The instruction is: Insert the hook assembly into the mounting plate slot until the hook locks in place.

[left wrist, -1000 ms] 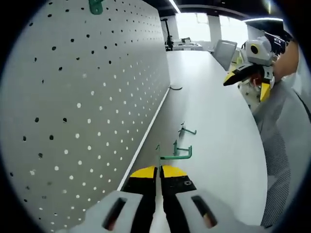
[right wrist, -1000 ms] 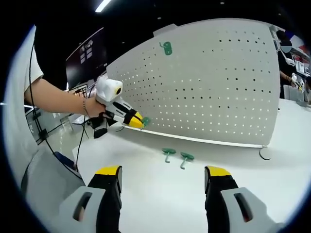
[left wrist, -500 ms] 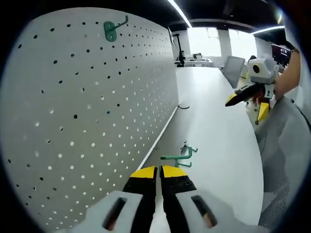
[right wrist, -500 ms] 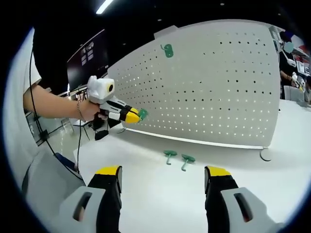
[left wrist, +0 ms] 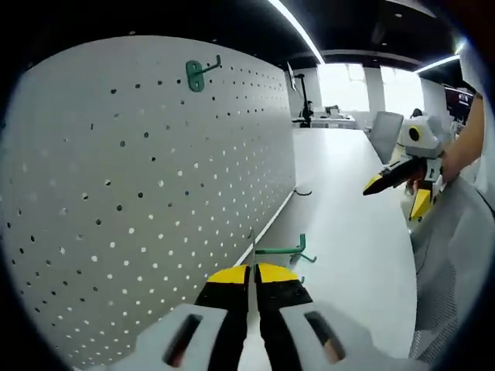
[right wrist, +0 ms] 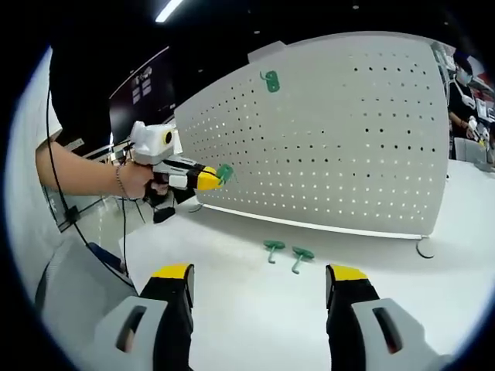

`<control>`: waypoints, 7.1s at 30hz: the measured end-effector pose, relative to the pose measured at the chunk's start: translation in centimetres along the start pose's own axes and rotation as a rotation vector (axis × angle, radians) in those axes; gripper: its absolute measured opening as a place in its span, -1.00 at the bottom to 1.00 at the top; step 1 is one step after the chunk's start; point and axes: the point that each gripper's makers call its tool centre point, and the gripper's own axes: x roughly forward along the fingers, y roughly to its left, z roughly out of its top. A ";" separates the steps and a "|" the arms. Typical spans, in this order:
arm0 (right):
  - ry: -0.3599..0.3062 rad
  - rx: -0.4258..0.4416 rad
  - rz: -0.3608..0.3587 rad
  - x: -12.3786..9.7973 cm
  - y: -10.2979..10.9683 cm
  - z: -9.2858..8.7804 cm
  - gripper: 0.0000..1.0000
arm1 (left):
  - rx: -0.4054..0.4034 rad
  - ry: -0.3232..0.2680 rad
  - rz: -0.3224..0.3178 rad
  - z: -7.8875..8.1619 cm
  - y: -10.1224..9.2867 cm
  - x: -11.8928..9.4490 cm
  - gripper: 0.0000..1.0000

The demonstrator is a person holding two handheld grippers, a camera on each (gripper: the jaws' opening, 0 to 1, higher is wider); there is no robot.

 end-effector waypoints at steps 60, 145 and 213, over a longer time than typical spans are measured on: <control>-0.100 -0.031 0.024 -0.4 0.9 2.4 0.33 | -0.204 -0.320 0.155 5.1 -2.8 -6.2 -0.94; -0.385 0.090 0.304 2.7 8.7 11.9 0.22 | -0.204 -0.320 0.157 6.0 -5.7 -6.0 -0.94; -0.331 0.116 0.295 4.5 9.7 11.6 -0.93 | -0.267 -0.328 0.138 6.4 -9.0 -4.7 -0.94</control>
